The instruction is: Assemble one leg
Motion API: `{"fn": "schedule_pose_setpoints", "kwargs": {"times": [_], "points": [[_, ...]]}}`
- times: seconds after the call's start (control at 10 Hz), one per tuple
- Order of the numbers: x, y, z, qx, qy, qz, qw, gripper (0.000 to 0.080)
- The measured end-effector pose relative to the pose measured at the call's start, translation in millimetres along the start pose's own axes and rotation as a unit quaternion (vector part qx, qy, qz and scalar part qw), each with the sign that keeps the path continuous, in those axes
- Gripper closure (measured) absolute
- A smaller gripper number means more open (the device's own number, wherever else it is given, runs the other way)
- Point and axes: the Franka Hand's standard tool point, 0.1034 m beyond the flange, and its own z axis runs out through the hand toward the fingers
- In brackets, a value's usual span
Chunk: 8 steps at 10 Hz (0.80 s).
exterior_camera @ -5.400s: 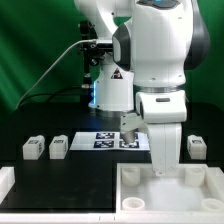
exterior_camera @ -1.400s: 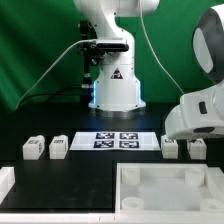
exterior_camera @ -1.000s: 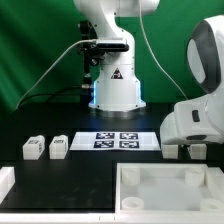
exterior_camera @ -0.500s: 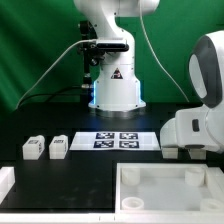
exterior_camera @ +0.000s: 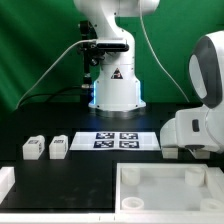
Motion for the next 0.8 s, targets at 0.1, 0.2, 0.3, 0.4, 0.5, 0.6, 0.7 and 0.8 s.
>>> {"fn": "schedule_pose_setpoints", "kwargs": {"times": [0.1, 0.2, 0.3, 0.4, 0.5, 0.6, 0.7, 0.8], "points": [[0.0, 0.0, 0.0, 0.0, 0.0, 0.0, 1.0, 0.0509], [0.0, 0.0, 0.0, 0.0, 0.0, 0.0, 1.0, 0.0509], [0.0, 0.0, 0.0, 0.0, 0.0, 0.0, 1.0, 0.0509], [0.0, 0.0, 0.0, 0.0, 0.0, 0.0, 1.0, 0.0509], [-1.5, 3.5, -3.9, -0.002, -0.003, -0.013, 1.0, 0.0509], [-10.0, 17.8, -43.6, -0.001, -0.002, -0.049, 0.999, 0.0508], [-17.9, 23.4, -76.6, 0.003, 0.016, -0.052, 0.999, 0.0508], [-31.1, 28.2, -98.5, 0.005, 0.02, -0.054, 0.998, 0.0508]]}}
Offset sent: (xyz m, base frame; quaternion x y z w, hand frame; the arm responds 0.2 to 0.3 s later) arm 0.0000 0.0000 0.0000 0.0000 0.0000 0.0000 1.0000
